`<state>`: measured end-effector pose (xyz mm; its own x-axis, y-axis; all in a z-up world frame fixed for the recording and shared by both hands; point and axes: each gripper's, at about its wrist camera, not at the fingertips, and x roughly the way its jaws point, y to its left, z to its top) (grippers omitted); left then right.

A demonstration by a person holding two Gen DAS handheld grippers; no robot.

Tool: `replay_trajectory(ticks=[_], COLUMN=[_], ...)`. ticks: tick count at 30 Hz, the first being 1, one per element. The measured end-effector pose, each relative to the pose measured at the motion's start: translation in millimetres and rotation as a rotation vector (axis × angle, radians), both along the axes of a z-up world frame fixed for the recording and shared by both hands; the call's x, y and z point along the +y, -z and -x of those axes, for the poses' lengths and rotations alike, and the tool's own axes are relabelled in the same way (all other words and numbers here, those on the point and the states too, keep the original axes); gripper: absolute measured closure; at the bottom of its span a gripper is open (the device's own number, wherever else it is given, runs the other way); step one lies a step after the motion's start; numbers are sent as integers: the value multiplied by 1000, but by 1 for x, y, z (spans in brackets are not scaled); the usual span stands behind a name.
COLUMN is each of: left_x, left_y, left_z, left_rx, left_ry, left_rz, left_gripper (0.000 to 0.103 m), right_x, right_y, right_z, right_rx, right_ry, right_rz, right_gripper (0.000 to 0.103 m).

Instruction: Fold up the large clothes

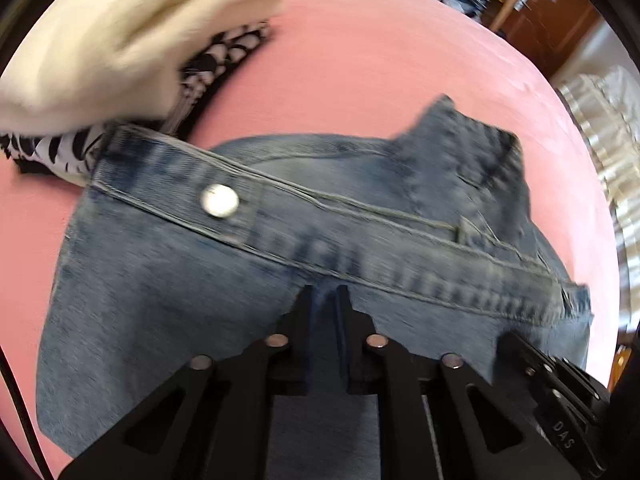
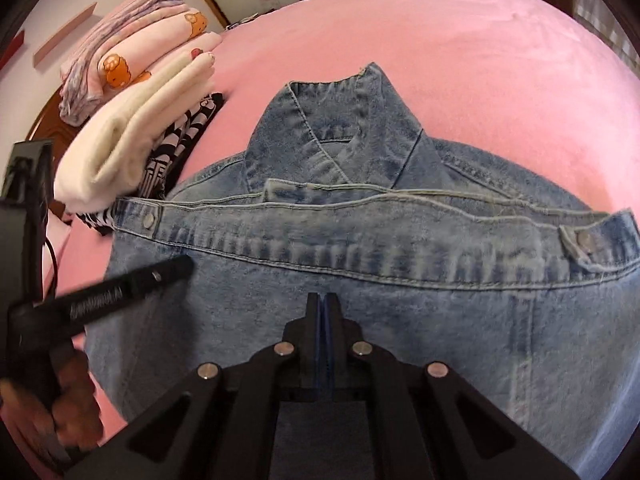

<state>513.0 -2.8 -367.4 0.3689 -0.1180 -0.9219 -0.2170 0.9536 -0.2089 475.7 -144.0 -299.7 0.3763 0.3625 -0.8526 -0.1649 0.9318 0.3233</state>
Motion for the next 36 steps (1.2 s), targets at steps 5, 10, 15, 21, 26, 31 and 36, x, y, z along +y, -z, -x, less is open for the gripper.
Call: replay_trajectory(ticks=[5, 10, 15, 21, 26, 31, 36], left_x=[32, 59, 79, 118, 135, 130, 115], left_y=[3, 4, 7, 14, 16, 19, 5], left_z=[-1, 2, 7, 23, 31, 33, 39], left_rx=[3, 0, 11, 45, 61, 71, 52], left_ry=[-62, -107, -148, -242, -242, -188, -208], left_rz=[-76, -94, -144, -203, -248, -323, -290], left_gripper=[95, 95, 95, 95, 96, 96, 96], right_x=[-21, -43, -58, -71, -112, -161, -196], right_y=[2, 4, 4, 4, 8, 2, -11], right_z=[-1, 0, 3, 8, 15, 27, 44], right_rx=[14, 26, 36, 30, 38, 47, 46], right_ry=[6, 1, -2, 14, 120, 237, 352], right_rz=[24, 11, 20, 103, 134, 183, 193], right_gripper=[103, 103, 103, 103, 103, 103, 103])
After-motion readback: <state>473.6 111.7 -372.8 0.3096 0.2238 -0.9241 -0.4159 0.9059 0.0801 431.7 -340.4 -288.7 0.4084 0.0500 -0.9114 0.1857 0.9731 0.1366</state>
